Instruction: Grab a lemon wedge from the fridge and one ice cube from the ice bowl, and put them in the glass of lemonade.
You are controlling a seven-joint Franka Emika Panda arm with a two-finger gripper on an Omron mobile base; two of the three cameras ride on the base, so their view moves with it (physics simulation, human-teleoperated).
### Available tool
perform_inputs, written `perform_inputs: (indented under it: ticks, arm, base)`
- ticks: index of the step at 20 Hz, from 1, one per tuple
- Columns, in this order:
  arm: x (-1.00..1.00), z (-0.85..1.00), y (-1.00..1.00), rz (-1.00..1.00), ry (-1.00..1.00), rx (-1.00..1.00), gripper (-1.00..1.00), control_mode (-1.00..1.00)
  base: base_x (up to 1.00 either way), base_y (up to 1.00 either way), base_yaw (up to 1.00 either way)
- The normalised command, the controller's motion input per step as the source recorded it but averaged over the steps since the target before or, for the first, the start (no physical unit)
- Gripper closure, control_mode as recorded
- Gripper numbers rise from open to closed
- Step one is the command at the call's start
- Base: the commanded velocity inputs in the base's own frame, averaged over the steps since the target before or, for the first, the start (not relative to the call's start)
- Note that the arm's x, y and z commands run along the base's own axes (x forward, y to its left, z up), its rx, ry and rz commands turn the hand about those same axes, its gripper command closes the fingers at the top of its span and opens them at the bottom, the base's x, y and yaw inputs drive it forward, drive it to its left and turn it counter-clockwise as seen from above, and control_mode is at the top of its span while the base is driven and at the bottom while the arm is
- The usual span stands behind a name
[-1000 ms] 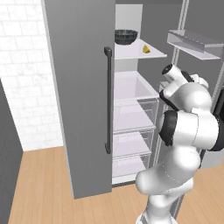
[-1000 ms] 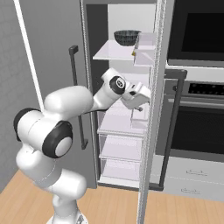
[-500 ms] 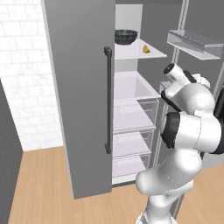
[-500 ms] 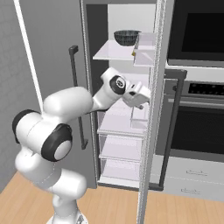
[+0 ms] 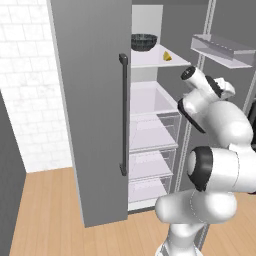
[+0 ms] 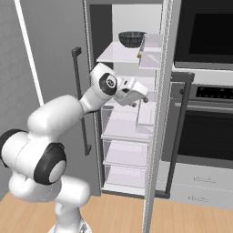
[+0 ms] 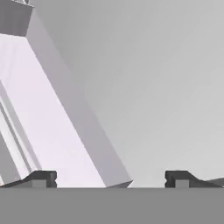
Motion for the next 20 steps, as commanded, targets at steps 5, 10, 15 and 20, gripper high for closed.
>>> perform_inputs:
  ticks: [5, 10, 15, 20]
  arm:
    - [-0.07, 0.00, 0.95, 0.24, 0.00, 0.13, -1.00, -1.00]
    - [0.00, 0.00, 0.97, 0.37, 0.00, 0.27, -1.00, -1.00]
    - [0.00, 0.00, 0.82, 0.46, 0.00, 0.32, -1.00, -1.00]
    - [-0.32, 0.12, 0.48, 0.43, -0.03, 0.31, -1.00, -1.00]
  base:
    - [0.00, 0.00, 0.00]
    - [0.00, 0.00, 0.00]
    - [0.00, 0.00, 0.00]
    - [0.00, 0.00, 0.00]
